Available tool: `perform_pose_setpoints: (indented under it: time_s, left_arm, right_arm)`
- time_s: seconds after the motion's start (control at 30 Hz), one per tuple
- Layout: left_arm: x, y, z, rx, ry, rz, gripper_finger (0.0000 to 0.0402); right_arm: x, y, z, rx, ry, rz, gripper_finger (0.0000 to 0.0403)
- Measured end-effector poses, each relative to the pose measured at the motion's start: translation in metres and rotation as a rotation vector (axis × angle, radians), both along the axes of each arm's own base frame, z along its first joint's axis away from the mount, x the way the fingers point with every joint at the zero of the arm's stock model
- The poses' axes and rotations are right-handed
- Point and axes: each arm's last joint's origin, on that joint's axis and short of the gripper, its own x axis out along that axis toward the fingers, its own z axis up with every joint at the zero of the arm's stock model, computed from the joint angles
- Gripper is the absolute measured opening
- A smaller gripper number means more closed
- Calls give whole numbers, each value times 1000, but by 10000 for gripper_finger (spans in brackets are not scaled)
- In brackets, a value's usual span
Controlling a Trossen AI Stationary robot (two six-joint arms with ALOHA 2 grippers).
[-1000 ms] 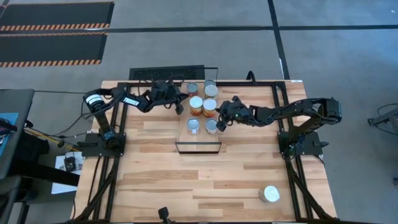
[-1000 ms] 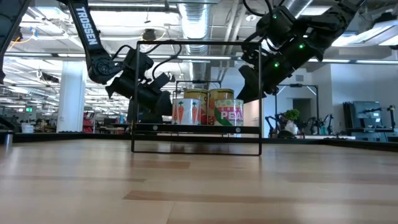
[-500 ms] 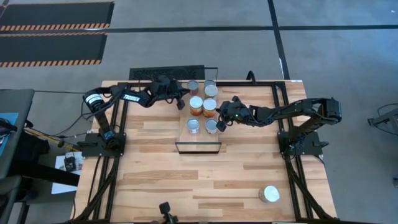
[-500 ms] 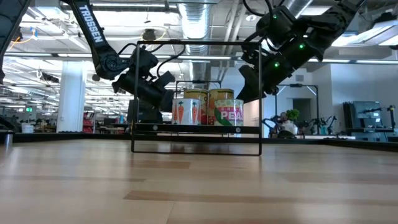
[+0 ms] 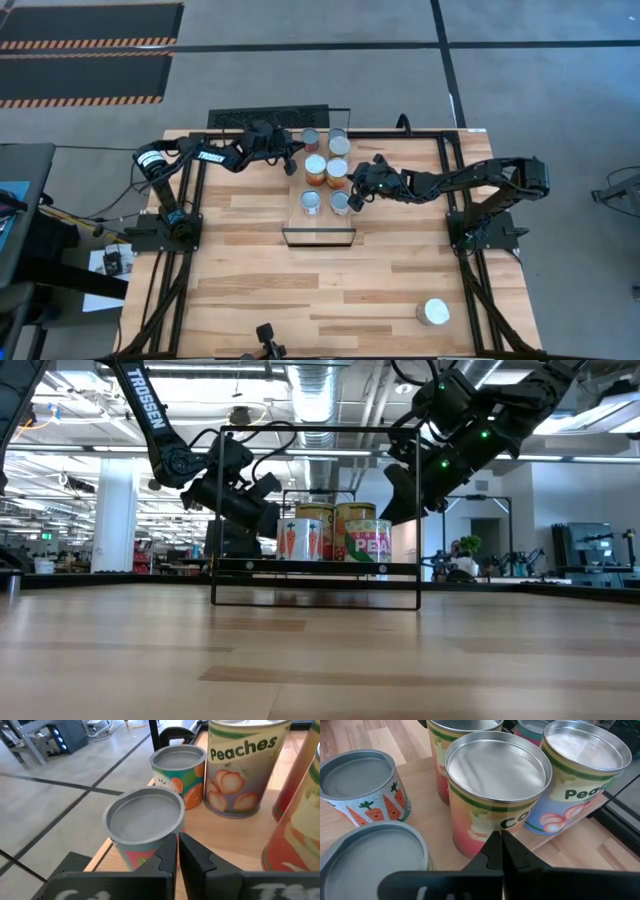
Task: Pick and place cans onto a shelf
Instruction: Adjust the large orange cans on the shelf, then put the large blue can on the shelf aligned with the other blue can
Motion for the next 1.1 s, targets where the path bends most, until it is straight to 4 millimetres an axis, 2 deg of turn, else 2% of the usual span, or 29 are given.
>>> perform_pose_setpoints:
  time_s: [0.4, 0.5, 0.7, 0.8, 0.9, 1.1]
  left_arm:
    - [0, -1, 2, 13, -12, -19, 9]
    - [-5, -5, 8, 31, -19, -23, 9]
    - [-24, -27, 12, -2, -45, -86, 9]
    - [-33, -46, 15, -9, -56, -133, 9]
    - [-41, -68, 19, 3, -71, -185, 9]
    - [-57, -103, 28, -7, -131, -251, 9]
  right_arm:
    - [1, 2, 0, -5, -1, 9, 4]
    - [0, 4, 2, -7, 1, 16, 4]
    - [-11, 12, 19, -27, -2, 15, 4]
    - [-22, 23, 32, -15, 5, 43, 4]
    - [-36, 43, 41, 37, 42, 84, 4]
    - [-57, 97, 61, 186, 186, 173, 4]
